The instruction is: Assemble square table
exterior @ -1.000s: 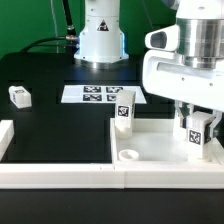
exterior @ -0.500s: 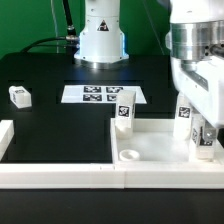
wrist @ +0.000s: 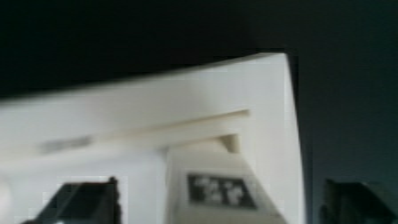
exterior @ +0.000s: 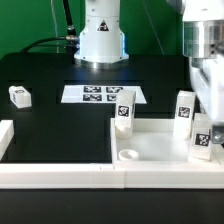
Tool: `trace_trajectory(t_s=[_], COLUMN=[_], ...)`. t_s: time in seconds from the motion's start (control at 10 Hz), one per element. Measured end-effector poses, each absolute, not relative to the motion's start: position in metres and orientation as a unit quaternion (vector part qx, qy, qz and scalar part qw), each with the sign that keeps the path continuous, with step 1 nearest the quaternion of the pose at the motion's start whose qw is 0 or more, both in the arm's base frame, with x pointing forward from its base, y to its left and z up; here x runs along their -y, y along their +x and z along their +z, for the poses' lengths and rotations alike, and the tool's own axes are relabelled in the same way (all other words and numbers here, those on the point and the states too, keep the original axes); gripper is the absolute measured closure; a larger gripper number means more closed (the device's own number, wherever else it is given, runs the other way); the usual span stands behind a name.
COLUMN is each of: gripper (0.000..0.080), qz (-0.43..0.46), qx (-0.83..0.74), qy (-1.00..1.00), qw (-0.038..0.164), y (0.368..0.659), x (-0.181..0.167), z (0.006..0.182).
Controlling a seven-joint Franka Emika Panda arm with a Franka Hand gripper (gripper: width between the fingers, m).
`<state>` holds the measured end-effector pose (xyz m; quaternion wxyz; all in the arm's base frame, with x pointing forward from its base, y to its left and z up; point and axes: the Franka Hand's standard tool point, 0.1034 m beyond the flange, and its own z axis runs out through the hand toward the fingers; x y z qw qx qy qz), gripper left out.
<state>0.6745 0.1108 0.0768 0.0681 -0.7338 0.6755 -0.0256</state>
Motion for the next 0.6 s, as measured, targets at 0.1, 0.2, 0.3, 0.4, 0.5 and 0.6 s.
trace_trajectory(t_s=[0.1,0.2,0.3,0.4,0.5,0.6], gripper=[0.0176,0.0158,0.0151,0.0151,0.0151,0.0151], qz=[-0.033,-0.032,-0.035,-0.038,-0.04,-0.044], qx=[-0.611,-0.574,-0.548,-0.517,-0.483,-0.438], qy=[-0.789,-0.817,-0.834,-0.854,-0.874,-0.897], qw=[0.056,0.051,0.05,0.047,0.046,0.041], y=[0.6704,0.6661,0.668,0.6681,0.6682,0.6691], x=[-0.1122,-0.1132,-0.1114,-0.1104,-0.1098,-0.1088], z=[0.0732,0.0689,0.0704,0.0703,0.0702,0.0706])
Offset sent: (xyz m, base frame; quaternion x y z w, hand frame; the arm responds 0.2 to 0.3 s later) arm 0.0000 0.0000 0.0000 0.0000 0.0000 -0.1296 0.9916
